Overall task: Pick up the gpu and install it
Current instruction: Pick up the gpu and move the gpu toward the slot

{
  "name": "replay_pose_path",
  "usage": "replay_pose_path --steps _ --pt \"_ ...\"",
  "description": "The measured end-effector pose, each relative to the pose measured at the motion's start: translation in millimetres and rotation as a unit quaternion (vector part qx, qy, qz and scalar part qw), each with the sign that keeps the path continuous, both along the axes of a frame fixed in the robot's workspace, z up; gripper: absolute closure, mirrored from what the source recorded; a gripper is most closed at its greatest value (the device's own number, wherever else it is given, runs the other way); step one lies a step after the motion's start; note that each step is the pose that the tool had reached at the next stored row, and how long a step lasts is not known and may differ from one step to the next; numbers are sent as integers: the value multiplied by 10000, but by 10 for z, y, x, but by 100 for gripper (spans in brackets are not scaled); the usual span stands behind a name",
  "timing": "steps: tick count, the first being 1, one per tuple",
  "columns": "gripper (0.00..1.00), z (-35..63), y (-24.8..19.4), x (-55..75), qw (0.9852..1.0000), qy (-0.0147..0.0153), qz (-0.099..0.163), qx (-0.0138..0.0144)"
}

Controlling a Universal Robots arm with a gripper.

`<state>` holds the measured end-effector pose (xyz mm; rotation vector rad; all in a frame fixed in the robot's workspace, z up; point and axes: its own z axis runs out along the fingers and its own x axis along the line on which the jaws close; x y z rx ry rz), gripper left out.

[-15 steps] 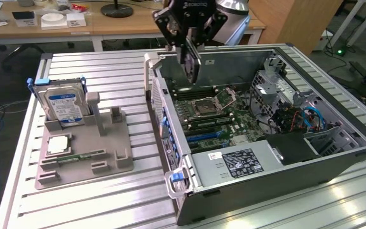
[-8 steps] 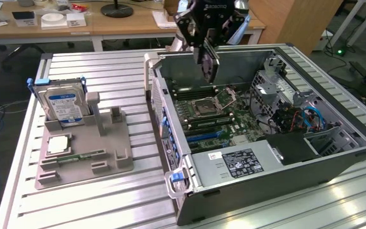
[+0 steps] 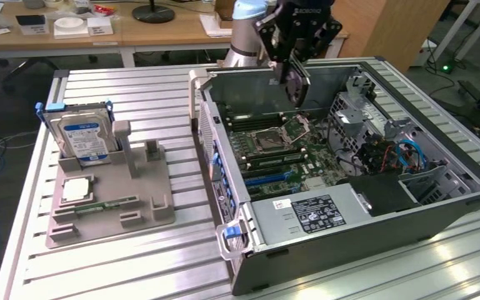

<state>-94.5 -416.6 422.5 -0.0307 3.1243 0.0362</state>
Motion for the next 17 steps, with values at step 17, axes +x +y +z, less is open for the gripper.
replay_pose_path --steps 17 --pt "72 -59 0 609 10000 0 4 1"
